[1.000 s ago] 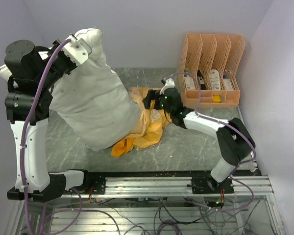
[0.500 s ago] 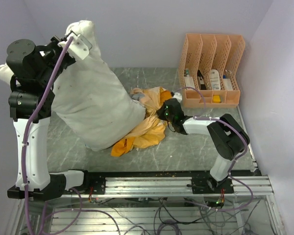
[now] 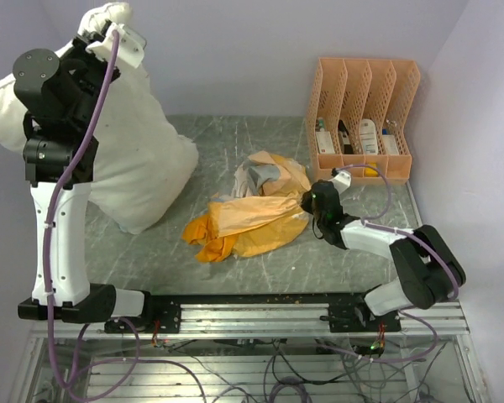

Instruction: Remove the pillowcase from the pillow

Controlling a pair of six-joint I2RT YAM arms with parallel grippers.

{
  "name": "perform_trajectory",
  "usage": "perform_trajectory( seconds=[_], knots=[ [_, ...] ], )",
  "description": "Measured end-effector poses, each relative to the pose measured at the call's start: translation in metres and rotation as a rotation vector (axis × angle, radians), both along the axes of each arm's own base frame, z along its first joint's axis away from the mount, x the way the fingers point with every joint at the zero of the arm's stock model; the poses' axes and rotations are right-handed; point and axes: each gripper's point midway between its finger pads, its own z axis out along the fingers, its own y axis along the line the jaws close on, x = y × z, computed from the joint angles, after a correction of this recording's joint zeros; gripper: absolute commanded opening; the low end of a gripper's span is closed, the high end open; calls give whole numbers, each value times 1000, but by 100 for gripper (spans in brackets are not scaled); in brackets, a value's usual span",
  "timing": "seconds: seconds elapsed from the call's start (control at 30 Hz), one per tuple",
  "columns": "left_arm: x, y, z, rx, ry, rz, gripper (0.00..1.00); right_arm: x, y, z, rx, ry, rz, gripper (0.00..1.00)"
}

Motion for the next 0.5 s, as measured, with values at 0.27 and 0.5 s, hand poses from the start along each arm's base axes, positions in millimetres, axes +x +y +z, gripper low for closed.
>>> perform_trajectory(
  seconds=[0.27, 0.5],
  knots=[
    [42, -35, -112, -177, 292, -158, 53, 3, 19, 50, 11, -133, 145, 92],
    [91, -65, -227, -294, 595, -228, 100, 6, 20, 142, 8, -331, 186, 100]
  ],
)
